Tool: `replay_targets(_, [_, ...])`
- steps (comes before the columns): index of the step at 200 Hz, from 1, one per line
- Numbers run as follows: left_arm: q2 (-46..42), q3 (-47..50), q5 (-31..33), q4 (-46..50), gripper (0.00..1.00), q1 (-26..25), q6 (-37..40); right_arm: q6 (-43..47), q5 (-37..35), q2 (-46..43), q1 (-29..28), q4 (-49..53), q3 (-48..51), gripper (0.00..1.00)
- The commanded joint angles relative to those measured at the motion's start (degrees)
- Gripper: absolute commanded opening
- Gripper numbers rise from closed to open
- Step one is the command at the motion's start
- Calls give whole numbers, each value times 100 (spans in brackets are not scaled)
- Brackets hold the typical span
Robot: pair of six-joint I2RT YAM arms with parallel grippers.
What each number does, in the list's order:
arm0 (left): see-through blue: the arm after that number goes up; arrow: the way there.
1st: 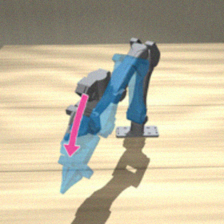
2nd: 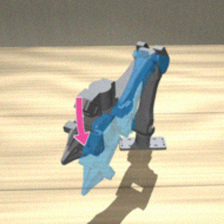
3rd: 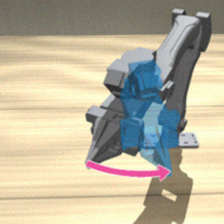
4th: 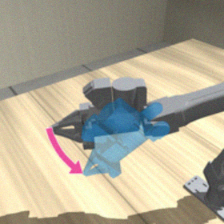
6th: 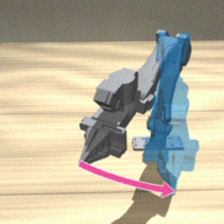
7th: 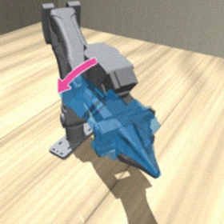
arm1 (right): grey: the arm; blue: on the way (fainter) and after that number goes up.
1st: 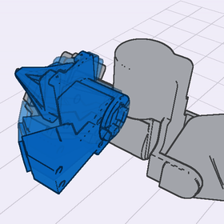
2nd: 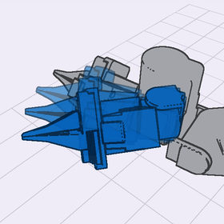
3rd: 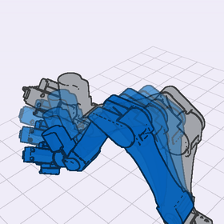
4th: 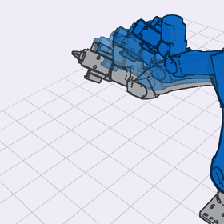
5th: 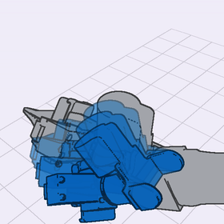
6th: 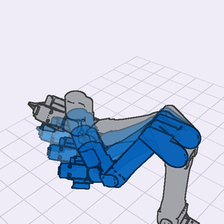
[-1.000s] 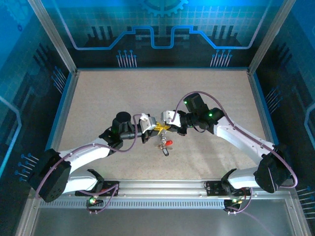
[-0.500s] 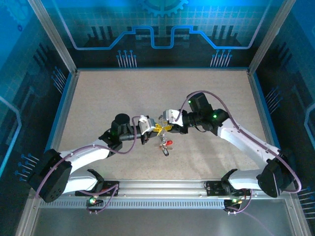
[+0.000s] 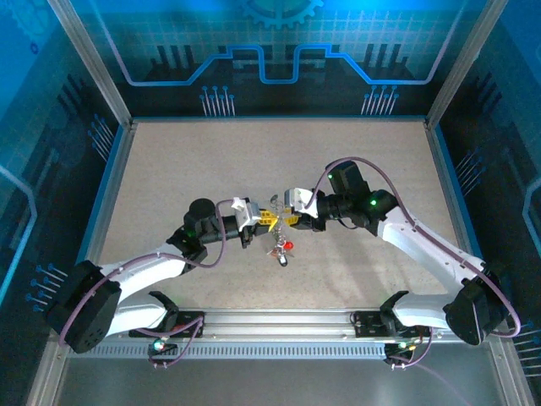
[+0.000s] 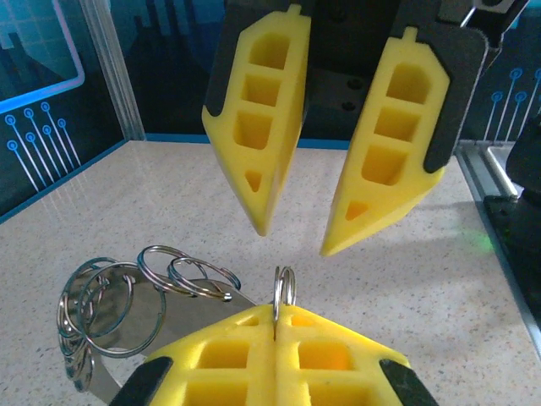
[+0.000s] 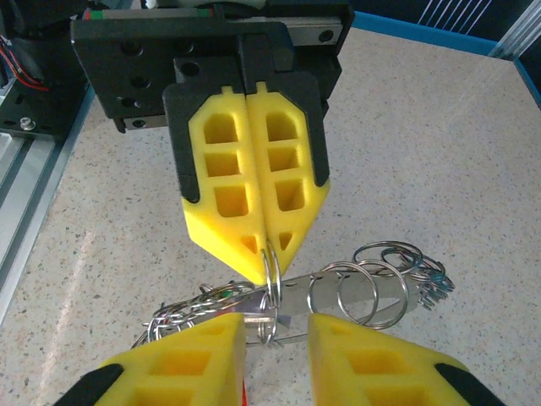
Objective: Put the keys on the keyring
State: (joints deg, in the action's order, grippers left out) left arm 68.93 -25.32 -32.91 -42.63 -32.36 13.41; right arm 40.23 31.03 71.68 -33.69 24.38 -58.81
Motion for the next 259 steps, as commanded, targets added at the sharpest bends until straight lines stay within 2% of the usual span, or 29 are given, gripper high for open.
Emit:
replay_targets(1, [-78, 43, -257, -717, 0, 37, -272, -93, 253, 87, 7, -93, -4, 23])
replay_targets(52, [-36, 71, -217, -969, 0, 37, -373, -166, 152, 257, -50, -9, -34, 22])
replay_targets(72, [-5, 92, -207, -1035, 0, 40, -365, -272, 2, 271, -26, 14, -19, 10])
replay_targets(98, [2, 137, -208, -1241, 0, 41, -462, -322, 8, 335, 25, 100, -60, 6])
replay_targets(111, [59, 151, -200, -1386, 0, 49, -497, -314, 43, 359, 21, 137, -78, 0])
replay_targets(150, [193, 195, -189, -1734, 0, 39, -656, -280, 113, 447, 34, 241, -183, 0])
replay_targets(162, [258, 190, -207, -1747, 0, 45, -651, -315, 146, 391, 37, 138, -132, 16])
replay_targets(174, [305, 191, -233, -1790, 0, 47, -706, -328, 320, 276, 43, -50, -19, 19])
replay_targets(239, [446, 187, -338, -1933, 0, 38, -790, -387, 539, -31, 153, -582, 183, 19])
replay_targets(259, [529, 166, -351, -1979, 0, 39, -765, -341, 640, 33, 155, -498, 113, 11])
